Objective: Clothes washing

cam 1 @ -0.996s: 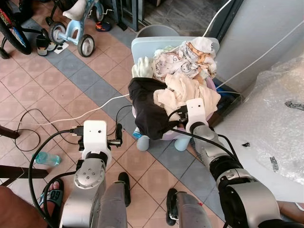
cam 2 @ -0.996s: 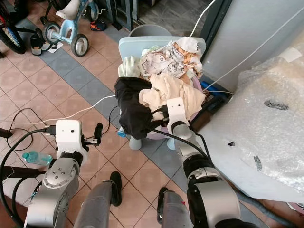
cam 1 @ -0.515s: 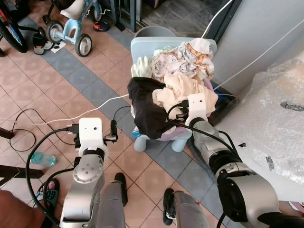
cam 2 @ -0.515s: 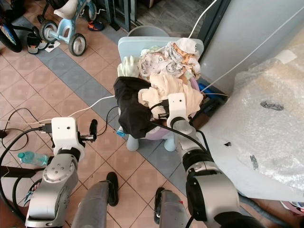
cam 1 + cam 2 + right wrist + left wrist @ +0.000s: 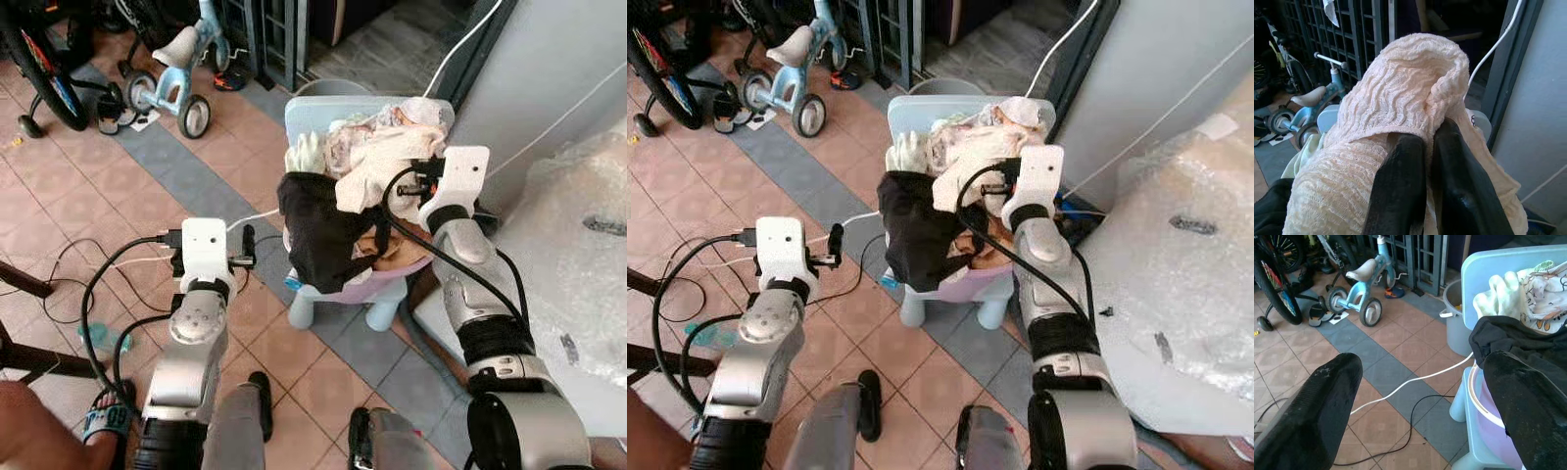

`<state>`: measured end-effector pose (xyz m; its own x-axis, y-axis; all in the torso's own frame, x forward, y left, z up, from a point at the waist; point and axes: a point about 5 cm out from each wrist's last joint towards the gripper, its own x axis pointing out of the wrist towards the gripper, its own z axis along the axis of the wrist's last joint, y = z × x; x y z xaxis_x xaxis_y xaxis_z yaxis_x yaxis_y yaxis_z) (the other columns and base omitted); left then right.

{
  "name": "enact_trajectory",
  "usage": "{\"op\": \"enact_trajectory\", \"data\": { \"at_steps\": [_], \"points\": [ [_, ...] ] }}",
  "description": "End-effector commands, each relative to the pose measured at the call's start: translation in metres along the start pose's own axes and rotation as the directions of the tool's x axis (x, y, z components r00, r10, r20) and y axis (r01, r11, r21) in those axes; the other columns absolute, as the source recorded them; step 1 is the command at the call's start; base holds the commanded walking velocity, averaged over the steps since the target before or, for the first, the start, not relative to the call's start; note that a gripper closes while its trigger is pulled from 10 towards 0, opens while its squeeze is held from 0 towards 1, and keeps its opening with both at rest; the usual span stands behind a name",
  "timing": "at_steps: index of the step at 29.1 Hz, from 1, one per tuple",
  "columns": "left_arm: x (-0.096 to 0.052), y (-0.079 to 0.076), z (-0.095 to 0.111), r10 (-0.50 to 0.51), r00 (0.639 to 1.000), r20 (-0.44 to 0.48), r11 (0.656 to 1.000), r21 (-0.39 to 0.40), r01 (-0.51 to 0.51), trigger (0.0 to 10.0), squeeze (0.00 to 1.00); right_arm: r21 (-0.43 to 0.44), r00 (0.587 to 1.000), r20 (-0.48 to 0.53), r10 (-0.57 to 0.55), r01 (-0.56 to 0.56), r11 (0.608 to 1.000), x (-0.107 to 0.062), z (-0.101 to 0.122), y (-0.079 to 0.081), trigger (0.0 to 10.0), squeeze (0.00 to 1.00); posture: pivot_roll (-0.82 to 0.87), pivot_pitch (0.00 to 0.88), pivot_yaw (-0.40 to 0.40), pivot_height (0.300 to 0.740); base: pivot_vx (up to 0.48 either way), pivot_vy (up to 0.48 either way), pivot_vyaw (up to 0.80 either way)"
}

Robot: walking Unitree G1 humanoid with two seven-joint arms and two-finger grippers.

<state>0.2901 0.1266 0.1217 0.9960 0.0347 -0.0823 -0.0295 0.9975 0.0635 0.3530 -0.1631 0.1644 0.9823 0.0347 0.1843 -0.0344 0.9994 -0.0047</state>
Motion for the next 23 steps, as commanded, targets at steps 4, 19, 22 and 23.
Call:
{"op": "enact_trajectory", "data": {
  "at_steps": [4, 19, 22, 23],
  "points": [
    [0.012, -0.002, 0.003, -0.017, 0.999, 0.035, 1.0, -0.001, 0.017, 10.0, 0.0, -0.034, 0.993, 0.117, -0.014, 0.019, 0.999, -0.031, 0.02, 0.011, 0.0, 0.0, -0.02, 0.069, 0.062, 0.74, 0.0, 0.0, 0.0],
    [0.012, -0.022, 0.005, -0.16, 0.984, 0.076, 0.987, -0.02, 0.162, 10.0, 0.0, -0.125, 0.989, 0.133, -0.069, 0.086, 0.988, -0.04, 0.035, 0.011, 10.0, 0.0, -0.04, 0.074, 0.085, 0.74, 0.0, -0.061, -0.36],
    [0.013, -0.021, 0.004, -0.151, 0.986, 0.076, 0.988, -0.024, 0.154, 10.0, 0.0, -0.134, 0.988, 0.138, -0.071, 0.09, 0.987, -0.036, 0.039, 0.008, 10.0, 0.0, -0.04, 0.072, 0.077, 0.74, 0.0, -0.344, -0.8],
    [0.013, -0.021, 0.004, -0.151, 0.986, 0.076, 0.988, -0.024, 0.154, 10.0, 0.0, -0.134, 0.988, 0.138, -0.071, 0.09, 0.987, -0.036, 0.039, 0.008, 10.0, 0.0, -0.04, 0.072, 0.077, 0.74, 0.0, -0.356, -0.8]
  ]
}}
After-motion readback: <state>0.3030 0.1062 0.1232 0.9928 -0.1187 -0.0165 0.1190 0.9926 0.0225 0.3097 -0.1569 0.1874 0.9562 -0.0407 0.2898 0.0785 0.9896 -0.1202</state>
